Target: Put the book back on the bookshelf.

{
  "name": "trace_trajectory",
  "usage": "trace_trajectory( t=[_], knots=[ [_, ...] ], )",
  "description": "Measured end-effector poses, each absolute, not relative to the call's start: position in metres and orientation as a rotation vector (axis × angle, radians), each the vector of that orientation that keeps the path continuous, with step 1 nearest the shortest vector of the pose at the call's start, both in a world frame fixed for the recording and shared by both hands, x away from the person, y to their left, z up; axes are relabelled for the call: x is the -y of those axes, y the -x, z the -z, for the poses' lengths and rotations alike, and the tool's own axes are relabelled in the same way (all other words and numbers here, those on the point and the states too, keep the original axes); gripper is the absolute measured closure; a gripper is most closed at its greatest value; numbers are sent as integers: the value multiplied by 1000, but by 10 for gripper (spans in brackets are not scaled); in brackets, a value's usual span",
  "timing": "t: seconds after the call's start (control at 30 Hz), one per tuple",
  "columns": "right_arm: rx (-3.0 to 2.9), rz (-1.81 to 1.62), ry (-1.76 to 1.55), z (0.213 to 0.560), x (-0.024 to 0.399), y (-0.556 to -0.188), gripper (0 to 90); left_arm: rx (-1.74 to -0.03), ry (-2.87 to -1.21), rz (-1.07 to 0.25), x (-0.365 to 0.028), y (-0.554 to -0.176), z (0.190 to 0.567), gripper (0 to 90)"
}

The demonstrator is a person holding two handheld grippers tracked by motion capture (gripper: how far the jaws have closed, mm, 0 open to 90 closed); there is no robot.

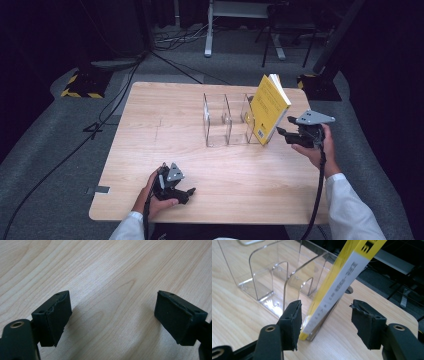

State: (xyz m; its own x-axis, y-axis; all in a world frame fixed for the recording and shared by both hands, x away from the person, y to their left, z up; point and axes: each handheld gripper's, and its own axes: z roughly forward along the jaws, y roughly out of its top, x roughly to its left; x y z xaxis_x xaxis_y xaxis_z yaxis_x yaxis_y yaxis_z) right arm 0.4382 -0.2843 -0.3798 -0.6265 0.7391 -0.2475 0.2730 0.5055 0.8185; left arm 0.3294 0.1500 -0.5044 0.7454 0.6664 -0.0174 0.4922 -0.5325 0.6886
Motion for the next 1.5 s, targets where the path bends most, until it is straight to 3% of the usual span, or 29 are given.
trace_trajectory(
  t=[0.87, 1.5],
  knots=[
    [-2278, -946, -753, 397, 299, -404, 349, -864, -2245, -321, -150, -330, 504, 146],
    [-2336, -827, -754, 431, 309, -381, 315, -864, -2245, -321, -150, -330, 504, 147]
  ],
)
